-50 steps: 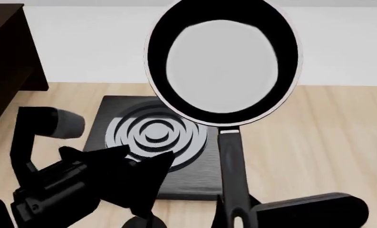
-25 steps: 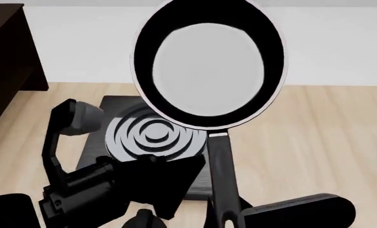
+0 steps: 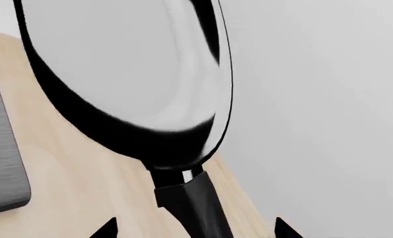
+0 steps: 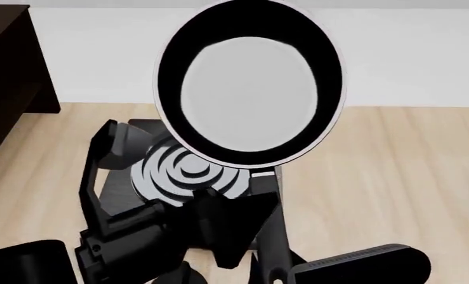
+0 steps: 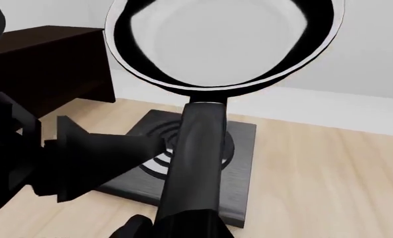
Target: Put the frying pan on the cabinet shelf.
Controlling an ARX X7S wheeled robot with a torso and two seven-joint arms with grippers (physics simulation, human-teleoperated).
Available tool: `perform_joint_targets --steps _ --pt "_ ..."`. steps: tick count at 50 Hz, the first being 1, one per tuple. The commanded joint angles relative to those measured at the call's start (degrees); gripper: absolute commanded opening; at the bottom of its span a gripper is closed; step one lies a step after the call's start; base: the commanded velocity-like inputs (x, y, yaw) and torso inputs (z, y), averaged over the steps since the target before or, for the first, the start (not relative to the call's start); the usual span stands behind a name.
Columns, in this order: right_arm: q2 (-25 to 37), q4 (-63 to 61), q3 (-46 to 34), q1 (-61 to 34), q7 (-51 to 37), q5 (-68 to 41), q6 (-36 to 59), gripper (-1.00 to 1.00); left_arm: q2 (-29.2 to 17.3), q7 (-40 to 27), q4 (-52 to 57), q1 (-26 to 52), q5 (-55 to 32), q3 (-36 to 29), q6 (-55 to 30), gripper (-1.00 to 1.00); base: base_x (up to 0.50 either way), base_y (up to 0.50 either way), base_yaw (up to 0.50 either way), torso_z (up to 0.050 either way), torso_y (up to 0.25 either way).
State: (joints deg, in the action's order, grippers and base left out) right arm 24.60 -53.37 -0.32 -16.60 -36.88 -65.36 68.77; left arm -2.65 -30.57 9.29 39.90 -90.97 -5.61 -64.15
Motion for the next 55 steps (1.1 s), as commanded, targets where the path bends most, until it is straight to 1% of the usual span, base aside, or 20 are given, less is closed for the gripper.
perform_joint_targets --steps 1,7,20,35,36,55 --pt "0.33 -1.10 1.20 -1.26 -1.13 0.81 -0.69 -1.00 0.22 0.59 -1.61 -1.03 -0.52 -2.31 2.26 1.00 0.00 0.00 0.00 0.000 0.000" --pt "0.64 -0.65 -0.62 -0.78 0.42 3.42 -2.09 -1.00 0.37 2.02 -4.62 -0.49 -0.61 -3.79 3.24 1.00 0.00 0.00 0.00 0.000 0.002" --pt "1.39 -0.53 -1.07 -0.59 0.26 3.11 -2.77 -1.00 0.46 3.80 -8.31 1.50 -0.06 -7.18 5.48 1.00 0.00 0.00 0.00 0.001 0.002" --pt "1.99 0.03 -2.14 -0.01 0.65 3.87 -3.94 -1.00 -0.35 4.07 -9.06 2.20 -0.34 -9.00 8.34 1.00 0.00 0.00 0.00 0.001 0.001" --pt "2.05 0.12 -2.28 0.08 0.80 4.13 -4.12 -1.00 -0.43 4.02 -9.08 2.24 -0.44 -9.07 8.45 -1.00 0.00 0.00 0.00 0.000 0.010" --pt "2.45 0.32 -2.96 -0.19 0.00 3.49 -4.64 -1.00 -2.23 3.76 -8.63 2.86 -0.72 -9.77 11.02 -1.00 0.00 0.00 0.00 0.001 0.002"
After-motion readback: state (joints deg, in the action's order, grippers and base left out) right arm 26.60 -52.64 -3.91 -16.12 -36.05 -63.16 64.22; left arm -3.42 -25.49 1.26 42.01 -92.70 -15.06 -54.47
